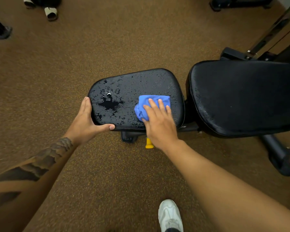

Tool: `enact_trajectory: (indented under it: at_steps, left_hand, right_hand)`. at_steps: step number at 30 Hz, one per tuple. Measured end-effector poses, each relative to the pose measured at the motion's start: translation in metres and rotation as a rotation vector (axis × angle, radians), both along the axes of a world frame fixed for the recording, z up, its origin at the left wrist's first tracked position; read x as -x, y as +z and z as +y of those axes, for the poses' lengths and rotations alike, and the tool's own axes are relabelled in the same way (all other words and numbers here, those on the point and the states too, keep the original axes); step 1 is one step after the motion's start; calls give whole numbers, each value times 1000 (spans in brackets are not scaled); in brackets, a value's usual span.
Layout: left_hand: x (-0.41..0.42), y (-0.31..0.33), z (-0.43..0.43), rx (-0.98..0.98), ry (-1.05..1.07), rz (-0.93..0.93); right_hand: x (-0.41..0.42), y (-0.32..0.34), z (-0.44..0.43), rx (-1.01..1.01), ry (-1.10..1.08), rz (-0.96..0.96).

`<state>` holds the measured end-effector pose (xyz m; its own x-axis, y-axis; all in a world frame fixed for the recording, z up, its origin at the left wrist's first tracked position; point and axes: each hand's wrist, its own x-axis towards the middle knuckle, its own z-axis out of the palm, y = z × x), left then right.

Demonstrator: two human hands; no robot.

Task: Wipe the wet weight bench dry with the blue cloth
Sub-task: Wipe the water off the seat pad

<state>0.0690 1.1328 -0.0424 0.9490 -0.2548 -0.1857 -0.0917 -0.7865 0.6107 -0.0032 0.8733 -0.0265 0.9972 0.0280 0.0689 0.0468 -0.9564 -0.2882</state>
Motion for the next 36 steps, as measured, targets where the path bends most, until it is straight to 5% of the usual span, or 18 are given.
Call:
enact_trajectory:
  at_steps: [7, 12, 17, 28, 32, 36]
  left_hand:
    - [1, 3, -1, 32, -4, -18]
    - [6, 7, -4, 27, 8, 30]
    - [4, 6, -4, 44, 24, 32]
    - [6, 19, -9, -38, 24, 65]
    - [17, 44, -39, -52, -325, -241]
    - [20, 55, -95, -56, -600, -275]
  right_hand:
    - [51, -11, -14, 42, 236, 24]
    - [44, 0, -69, -146, -70, 32]
    - [-21, 3, -27, -70, -152, 39]
    - [-27, 2, 16, -87, 234, 107]
    - [-30, 18, 3, -348, 263, 285]
    - [-27, 26, -16, -543, 232, 300]
